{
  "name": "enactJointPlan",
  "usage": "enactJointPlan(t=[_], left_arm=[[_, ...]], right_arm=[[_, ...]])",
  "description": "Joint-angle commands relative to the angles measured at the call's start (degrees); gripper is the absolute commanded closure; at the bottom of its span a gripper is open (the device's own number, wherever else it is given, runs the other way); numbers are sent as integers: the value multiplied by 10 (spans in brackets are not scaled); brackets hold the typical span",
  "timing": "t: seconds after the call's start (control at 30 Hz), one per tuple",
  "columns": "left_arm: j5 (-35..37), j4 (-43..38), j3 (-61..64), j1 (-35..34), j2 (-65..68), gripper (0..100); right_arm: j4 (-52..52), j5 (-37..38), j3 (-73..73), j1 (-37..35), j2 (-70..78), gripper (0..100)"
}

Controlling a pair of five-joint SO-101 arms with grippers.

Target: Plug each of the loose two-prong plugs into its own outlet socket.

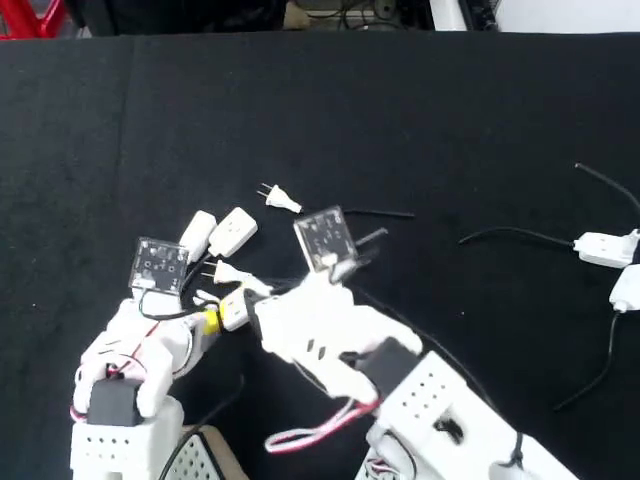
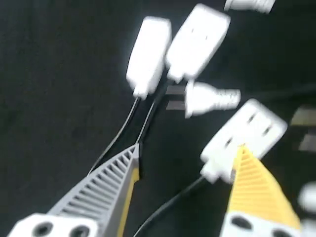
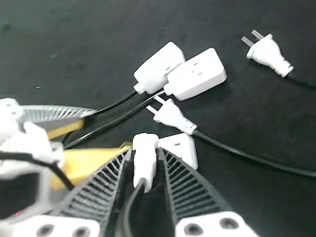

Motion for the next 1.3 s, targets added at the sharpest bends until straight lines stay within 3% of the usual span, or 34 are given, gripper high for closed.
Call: enactJointPlan(t=[0.0, 0.1, 0.27, 0.43, 0.67, 0.9, 1.27], left_arm=[[-96, 30, -22, -100, -6, 704], [-123, 30, -7, -161, -6, 704], [-134, 30, 3, -206, -6, 704], [-135, 30, 15, -211, -6, 704], [-135, 13, 27, -211, -6, 704], [-135, 5, 35, -211, -6, 704], [-135, -5, 37, -210, -6, 704]], right_arm=[[2, 47, -72, 23, 78, 987], [3, 98, -99, 24, 162, 987], [66, 141, -183, 23, 299, 986], [117, 167, -269, 22, 384, 986], [119, 222, -310, 22, 438, 986], [121, 228, -363, 25, 502, 986], [345, 259, -531, 25, 497, 986]])
